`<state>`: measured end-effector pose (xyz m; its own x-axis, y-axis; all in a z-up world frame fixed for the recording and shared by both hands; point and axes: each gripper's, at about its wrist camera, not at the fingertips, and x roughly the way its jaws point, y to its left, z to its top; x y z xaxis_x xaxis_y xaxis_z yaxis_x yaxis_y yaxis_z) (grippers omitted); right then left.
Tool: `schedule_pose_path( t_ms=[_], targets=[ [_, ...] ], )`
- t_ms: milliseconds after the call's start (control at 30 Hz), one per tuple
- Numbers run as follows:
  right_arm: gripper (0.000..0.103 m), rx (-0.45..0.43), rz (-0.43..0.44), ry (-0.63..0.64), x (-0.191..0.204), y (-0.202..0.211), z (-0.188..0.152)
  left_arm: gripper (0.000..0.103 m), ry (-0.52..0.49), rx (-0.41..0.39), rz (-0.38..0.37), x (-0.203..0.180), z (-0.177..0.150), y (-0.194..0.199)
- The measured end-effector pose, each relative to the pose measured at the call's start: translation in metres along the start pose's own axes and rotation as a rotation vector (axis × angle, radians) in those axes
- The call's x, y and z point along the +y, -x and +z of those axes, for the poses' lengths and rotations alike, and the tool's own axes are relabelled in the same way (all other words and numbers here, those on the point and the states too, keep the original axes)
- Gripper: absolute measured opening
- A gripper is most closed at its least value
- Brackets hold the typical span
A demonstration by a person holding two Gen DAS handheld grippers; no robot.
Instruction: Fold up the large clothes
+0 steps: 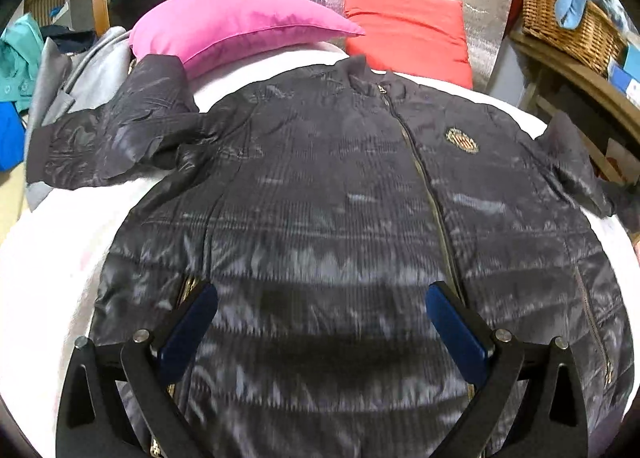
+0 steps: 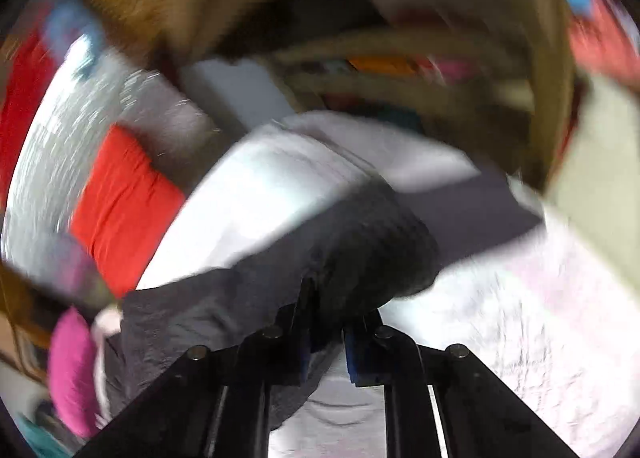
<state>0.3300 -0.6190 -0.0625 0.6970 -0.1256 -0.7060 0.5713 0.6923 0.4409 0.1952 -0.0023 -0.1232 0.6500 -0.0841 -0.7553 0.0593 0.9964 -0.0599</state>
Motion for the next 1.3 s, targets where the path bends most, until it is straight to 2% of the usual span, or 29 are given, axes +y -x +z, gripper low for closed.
schedule_pose_path(
  t_ms=[100,133,200,267,300,367,400,500,633,733,767,833,867,900,1000,1133,1300],
  targets=[
    [0.012,-0.067,0.023,0.177,0.074,0.032,0.006,0.103,0.041,-0.028,-0.045,0.006,0.009,0.000],
    [0.012,-0.093,0.046,0.254,0.113,0.045,0.002,0.103,0.053,-0.042,-0.061,0.008,0.014,0.002],
    [0.012,-0.124,0.076,0.356,0.162,0.062,-0.011,0.103,0.078,-0.065,-0.082,0.012,0.019,0.008],
    [0.012,-0.146,0.131,0.499,0.226,0.081,-0.044,0.103,0.102,-0.099,-0.095,0.017,0.021,0.015],
    [0.012,-0.151,0.148,0.538,0.242,0.082,-0.054,0.103,0.099,-0.117,-0.088,0.019,0.023,0.019],
    [0.012,-0.135,0.213,0.646,0.296,0.085,-0.099,0.103,0.080,-0.149,-0.036,0.024,0.026,0.025],
    [0.012,-0.124,0.229,0.668,0.302,0.087,-0.119,0.103,0.085,-0.156,-0.025,0.027,0.027,0.026],
    [0.012,-0.020,0.284,0.747,0.344,0.068,-0.200,0.103,0.173,-0.146,-0.040,0.048,0.031,0.027],
    [0.012,0.124,0.283,0.809,0.360,0.028,-0.280,0.103,0.285,-0.120,-0.041,0.072,0.035,0.024],
    [0.012,0.197,0.257,0.823,0.356,-0.001,-0.314,0.103,0.316,-0.116,-0.046,0.079,0.037,0.024],
    [0.015,0.226,0.249,0.830,0.361,-0.013,-0.319,0.103,0.318,-0.117,-0.048,0.079,0.037,0.024],
    [0.039,0.260,0.243,0.851,0.362,-0.017,-0.329,0.103,0.319,-0.117,-0.052,0.080,0.037,0.025],
    [0.074,0.262,0.252,0.861,0.360,-0.017,-0.331,0.103,0.319,-0.120,-0.056,0.079,0.037,0.025],
    [0.091,0.258,0.276,0.871,0.357,-0.014,-0.333,0.103,0.320,-0.122,-0.058,0.079,0.037,0.028],
    [0.091,0.248,0.327,0.839,0.344,0.004,-0.321,0.103,0.325,-0.122,-0.065,0.078,0.039,0.029],
    [0.091,0.189,0.350,0.778,0.301,0.036,-0.303,0.103,0.321,-0.119,-0.064,0.071,0.039,0.030],
    [0.091,0.098,0.286,0.687,0.246,0.055,-0.281,0.103,0.288,-0.119,-0.051,0.054,0.041,0.032]
  ],
)
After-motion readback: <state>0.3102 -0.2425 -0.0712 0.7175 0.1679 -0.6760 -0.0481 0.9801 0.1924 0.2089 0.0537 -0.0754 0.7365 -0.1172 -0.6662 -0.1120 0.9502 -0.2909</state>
